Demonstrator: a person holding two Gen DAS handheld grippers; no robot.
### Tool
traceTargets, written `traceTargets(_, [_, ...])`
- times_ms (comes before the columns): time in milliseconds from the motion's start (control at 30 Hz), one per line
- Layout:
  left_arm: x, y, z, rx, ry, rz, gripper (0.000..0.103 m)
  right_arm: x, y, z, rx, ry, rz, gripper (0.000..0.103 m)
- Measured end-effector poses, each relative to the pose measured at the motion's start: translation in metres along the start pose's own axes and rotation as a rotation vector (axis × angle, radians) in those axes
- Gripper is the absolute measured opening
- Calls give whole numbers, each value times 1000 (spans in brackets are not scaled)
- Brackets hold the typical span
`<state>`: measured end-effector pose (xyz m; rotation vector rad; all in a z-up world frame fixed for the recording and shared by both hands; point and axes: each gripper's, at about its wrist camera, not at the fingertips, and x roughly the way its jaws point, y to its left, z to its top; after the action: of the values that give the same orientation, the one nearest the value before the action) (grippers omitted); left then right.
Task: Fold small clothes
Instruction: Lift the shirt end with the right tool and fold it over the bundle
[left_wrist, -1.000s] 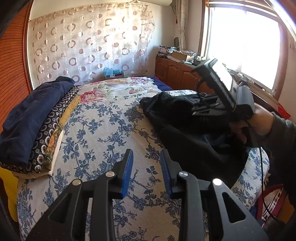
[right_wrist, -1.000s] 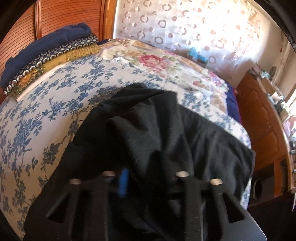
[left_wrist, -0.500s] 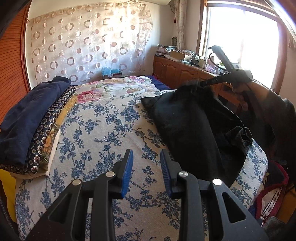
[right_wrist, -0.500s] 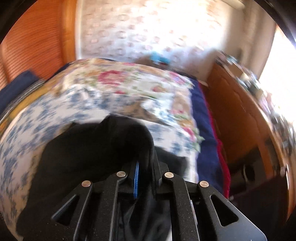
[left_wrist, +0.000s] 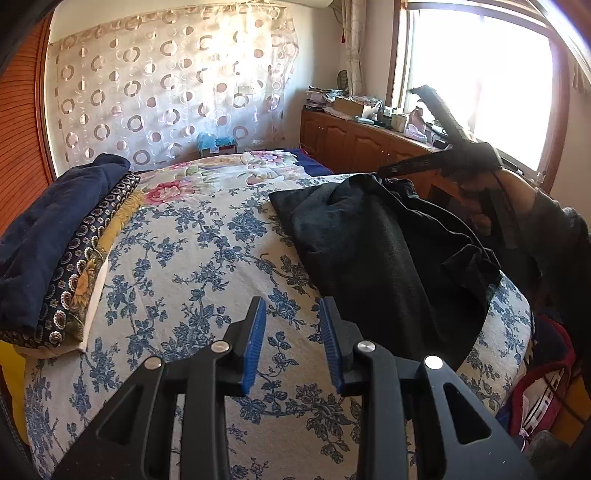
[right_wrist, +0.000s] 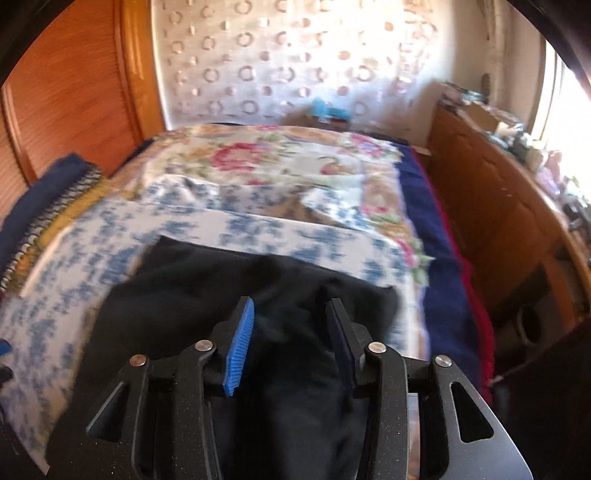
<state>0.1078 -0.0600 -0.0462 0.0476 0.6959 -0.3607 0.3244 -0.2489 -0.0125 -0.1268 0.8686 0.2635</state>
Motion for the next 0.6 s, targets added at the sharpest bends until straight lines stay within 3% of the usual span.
traceTargets(267, [3, 1, -5, -2, 9, -6, 29, 51, -5, -3, 90, 115, -33, 44])
traceTargets(333, [3, 2, -6, -3, 11, -7, 29, 50, -4, -4, 72, 116, -29, 23])
traceTargets(367, [2, 2, -6, -2, 10, -8, 29, 44, -3, -3, 54, 100, -32, 10])
traceTargets(400, [2, 1, -7, -1, 9, -10, 29, 36, -4, -2, 43, 74, -42, 8])
traceTargets(500, [2, 0, -7, -1, 8, -13, 29, 1, -21, 8, 69, -56, -180, 6])
traceTargets(567, [4, -3, -7, -1, 10, -17, 29, -11, -35, 12, 103, -65, -244, 7])
traceTargets(600, [4, -4, -8, 2, 10, -19, 29, -12, -38, 12, 98, -57, -261, 14])
